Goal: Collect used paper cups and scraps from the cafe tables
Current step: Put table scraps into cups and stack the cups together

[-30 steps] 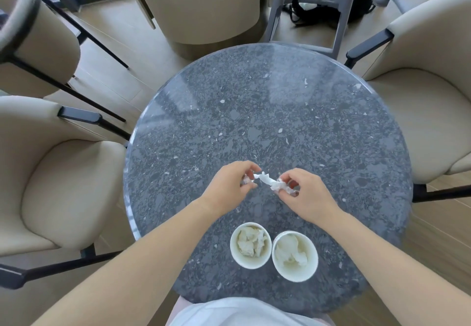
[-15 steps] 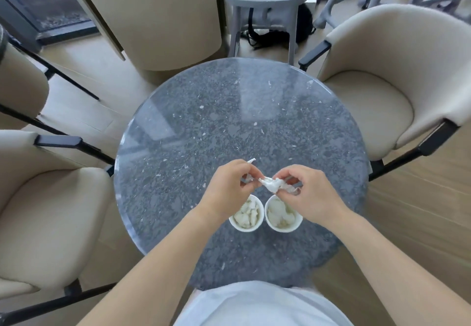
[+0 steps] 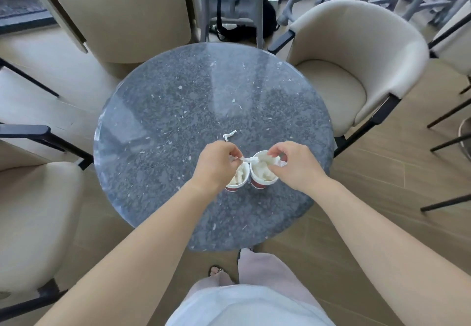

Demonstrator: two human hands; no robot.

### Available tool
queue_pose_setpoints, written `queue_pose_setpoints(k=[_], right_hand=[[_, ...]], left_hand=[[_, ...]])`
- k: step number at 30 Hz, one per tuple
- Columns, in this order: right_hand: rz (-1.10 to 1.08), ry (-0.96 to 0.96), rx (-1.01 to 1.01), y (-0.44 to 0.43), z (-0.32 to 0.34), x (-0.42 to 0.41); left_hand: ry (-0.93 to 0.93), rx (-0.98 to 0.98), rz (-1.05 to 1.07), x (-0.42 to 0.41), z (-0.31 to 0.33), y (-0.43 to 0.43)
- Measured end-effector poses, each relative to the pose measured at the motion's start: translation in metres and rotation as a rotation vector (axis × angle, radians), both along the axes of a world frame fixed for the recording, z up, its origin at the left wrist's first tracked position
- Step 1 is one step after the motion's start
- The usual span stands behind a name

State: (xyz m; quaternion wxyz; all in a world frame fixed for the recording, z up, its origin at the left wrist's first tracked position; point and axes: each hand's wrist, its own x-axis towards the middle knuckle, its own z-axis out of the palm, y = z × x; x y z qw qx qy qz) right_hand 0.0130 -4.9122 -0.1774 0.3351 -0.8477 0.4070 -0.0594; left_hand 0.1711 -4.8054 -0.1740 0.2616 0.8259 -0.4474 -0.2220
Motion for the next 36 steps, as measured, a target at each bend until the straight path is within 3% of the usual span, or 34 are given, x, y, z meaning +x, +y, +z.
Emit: queue_pose_setpoints(k=[11, 22, 36], right_hand=[[0.039, -0.073, -0.017, 0.005, 0.008, 0.006], [0.222, -0.074, 0.008, -0.067, -0.011, 0.063], [0.508, 0.125, 0.119, -0.121, -0.099, 0.134]], left_hand=[[0.097, -0.029, -0.023, 0.001, -0.001, 0.01], [0.096, 0.005, 0.084, 0.04, -0.01, -0.041], [0.23, 0.266, 0.124, 0.076, -0.077, -0.103]])
